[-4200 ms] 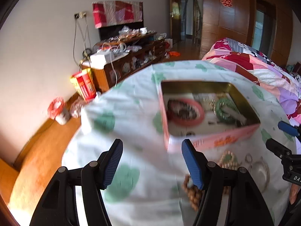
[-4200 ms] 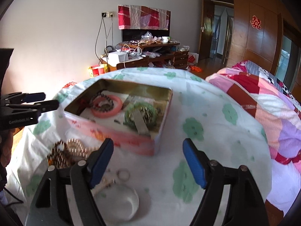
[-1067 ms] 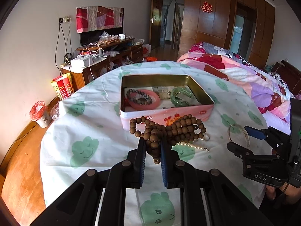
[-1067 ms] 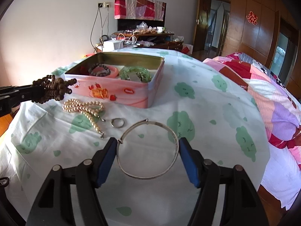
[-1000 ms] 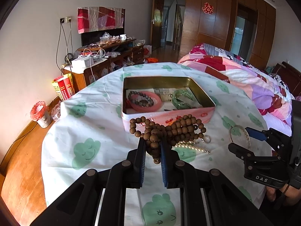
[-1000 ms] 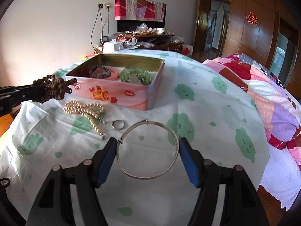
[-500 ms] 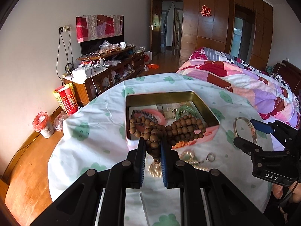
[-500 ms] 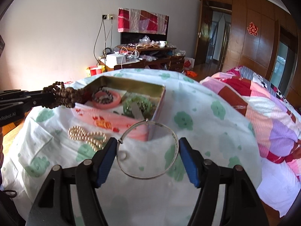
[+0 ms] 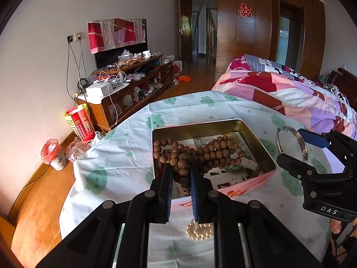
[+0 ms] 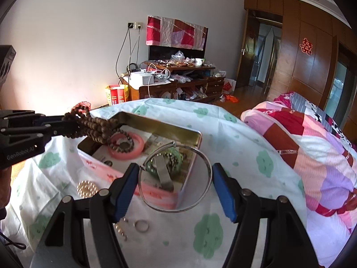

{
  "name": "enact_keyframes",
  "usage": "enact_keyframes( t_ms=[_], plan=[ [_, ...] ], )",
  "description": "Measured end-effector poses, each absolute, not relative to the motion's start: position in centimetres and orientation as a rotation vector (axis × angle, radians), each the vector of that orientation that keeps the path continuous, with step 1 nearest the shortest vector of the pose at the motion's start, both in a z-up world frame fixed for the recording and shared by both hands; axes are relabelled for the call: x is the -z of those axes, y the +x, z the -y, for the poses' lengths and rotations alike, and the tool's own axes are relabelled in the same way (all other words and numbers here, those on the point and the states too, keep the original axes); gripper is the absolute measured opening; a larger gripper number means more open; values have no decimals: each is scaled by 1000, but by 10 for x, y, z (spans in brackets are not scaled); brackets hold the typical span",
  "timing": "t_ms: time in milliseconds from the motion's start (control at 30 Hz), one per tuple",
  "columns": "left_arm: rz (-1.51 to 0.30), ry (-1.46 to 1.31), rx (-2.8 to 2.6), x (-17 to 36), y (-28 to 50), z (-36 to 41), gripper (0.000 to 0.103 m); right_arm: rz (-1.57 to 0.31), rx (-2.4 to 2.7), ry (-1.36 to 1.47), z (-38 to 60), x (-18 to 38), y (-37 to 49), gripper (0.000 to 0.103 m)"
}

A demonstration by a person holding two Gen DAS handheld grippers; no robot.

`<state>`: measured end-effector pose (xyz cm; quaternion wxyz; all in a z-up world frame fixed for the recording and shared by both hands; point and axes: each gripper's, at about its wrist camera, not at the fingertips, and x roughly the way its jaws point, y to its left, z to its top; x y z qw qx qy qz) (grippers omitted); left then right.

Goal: Organize jewelry
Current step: 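Carry the wooden bead bracelet into the tin while the right gripper carries the silver bangle in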

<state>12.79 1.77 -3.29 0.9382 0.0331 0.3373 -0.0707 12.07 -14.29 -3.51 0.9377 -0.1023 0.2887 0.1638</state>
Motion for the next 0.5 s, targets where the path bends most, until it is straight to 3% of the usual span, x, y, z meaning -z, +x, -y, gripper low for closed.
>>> enact_keyframes(
  t_ms=[500],
  plan=[
    [-719,88,126,39,163,-15,14,-600,-335,-251,124,41,162,69]
  ],
)
